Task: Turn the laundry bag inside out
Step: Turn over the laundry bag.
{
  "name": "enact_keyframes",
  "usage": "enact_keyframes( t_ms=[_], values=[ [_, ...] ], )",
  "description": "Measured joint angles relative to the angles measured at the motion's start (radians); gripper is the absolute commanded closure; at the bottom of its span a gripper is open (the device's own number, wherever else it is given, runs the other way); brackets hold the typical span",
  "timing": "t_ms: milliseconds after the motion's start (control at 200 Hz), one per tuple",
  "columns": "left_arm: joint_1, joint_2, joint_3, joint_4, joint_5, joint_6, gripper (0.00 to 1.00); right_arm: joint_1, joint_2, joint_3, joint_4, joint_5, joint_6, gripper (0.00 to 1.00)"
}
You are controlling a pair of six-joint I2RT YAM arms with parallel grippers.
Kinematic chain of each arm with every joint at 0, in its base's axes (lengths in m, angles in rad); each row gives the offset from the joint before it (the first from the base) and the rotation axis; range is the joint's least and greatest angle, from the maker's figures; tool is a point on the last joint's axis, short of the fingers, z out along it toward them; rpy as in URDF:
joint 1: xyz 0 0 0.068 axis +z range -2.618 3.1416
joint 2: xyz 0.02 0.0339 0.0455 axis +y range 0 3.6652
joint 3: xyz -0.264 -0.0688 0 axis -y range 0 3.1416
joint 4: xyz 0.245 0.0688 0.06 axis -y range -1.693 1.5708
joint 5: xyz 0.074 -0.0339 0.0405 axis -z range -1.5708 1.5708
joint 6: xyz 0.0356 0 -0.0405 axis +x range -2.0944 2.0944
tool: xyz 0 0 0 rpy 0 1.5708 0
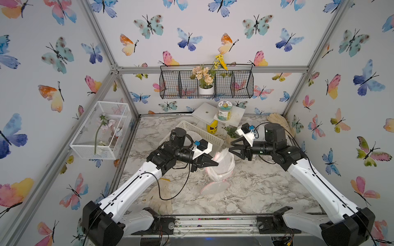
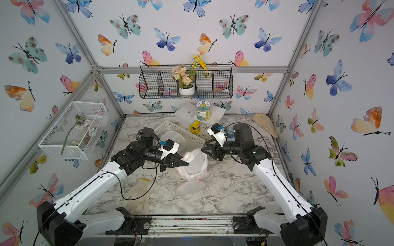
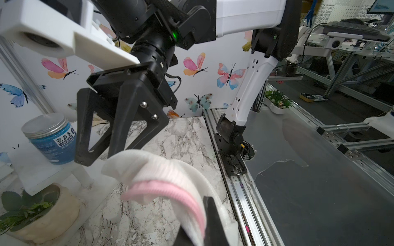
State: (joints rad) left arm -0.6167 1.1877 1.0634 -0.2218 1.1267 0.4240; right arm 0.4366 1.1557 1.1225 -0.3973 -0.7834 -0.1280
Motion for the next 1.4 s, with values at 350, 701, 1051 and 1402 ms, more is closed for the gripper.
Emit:
enact_keyframes(
  t_ms=[350,701,1051,1402],
  values=[
    [0.0,-0.014,-0.048,0.019,-0.011,-0.003,1.0,0.0,-0.175,0.013,-0.169,0.066,-0.126,0.29],
    [0.0,0.0,-0.047,-0.014,-0.011,0.016,1.0,0.0,-0.09,-0.035,-0.163,-0.031,-0.254,0.28],
    [0.0,0.026,-0.021,-0.034,-0.01,0.032,1.0,0.025,-0.006,-0.043,-0.156,-0.202,-0.328,0.54],
    [0.003,0.055,-0.005,-0.015,-0.076,-0.023,0.11,0.034,-0.001,-0.067,-0.136,-0.312,-0.313,0.98]
  ],
)
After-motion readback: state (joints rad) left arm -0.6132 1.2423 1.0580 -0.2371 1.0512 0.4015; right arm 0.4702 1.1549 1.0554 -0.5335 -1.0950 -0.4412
